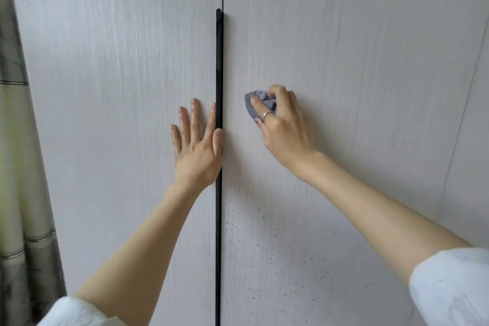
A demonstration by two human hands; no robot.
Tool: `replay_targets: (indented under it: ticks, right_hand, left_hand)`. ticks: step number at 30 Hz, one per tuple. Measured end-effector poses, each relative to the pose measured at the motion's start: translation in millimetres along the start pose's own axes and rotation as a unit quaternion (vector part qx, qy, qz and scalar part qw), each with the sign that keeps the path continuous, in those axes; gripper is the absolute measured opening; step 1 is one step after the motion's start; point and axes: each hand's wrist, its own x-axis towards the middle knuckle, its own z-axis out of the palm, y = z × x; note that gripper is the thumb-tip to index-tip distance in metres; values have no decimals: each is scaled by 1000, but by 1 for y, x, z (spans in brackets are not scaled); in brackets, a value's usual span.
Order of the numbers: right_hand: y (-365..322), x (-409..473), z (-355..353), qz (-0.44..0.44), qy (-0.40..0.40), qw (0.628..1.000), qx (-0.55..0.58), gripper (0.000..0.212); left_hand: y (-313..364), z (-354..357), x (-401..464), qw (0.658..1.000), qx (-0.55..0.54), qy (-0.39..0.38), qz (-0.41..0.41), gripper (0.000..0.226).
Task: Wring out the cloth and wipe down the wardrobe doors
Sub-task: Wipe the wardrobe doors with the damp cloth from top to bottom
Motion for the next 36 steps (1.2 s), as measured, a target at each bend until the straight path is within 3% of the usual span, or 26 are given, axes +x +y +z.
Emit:
replay_targets:
  ticks: [3,5,7,10,12,14,17,22,25,29,32,34,36]
  right_hand:
    - [-16,-36,15,-102,-48,993,19,36]
    - [-23,-60,16,-200,-112,973,-4,55]
    - [-21,-54,12,-245,-133,960,-21,54]
    - [-11,-8,6,-157,-82,984,-1,37]
    - [-7,26,3,-44,-46,998,8,40]
    - [-8,43,7,12,-27,1000,-7,44]
    - [-13,34,18,-9,-15,999,-32,51]
    - [-38,-43,36,-52,-25,998,31,43]
    - [-61,-103,42,-51,-68,995,43,40]
    - [-75,-171,35,-152,-158,976,4,45]
    - [-70,-166,30,-196,-169,966,9,36]
    - [-65,-141,26,-156,-135,978,29,34]
    - [-56,-111,22,-49,-99,993,42,33]
  left_hand:
    - [-2,0,0,1000,6,-9,4,47]
    - [-4,-1,-1,1000,12,-15,10,46]
    - [-8,-2,-2,1000,16,-18,19,45]
    - [-10,-1,-4,999,24,-22,30,48]
    - [-11,0,-5,999,24,-22,30,49]
    - [-12,1,-6,999,24,-23,25,49]
    - [-12,2,-8,999,27,-23,23,50]
    - [-18,8,-21,999,37,-32,19,48]
    - [-24,18,-37,998,39,-47,6,49]
    - [-28,24,-49,997,44,-57,2,50]
    - [-32,28,-56,997,46,-63,-1,49]
    - [-32,29,-58,997,50,-66,-5,49]
    - [-32,30,-59,997,47,-68,-5,48]
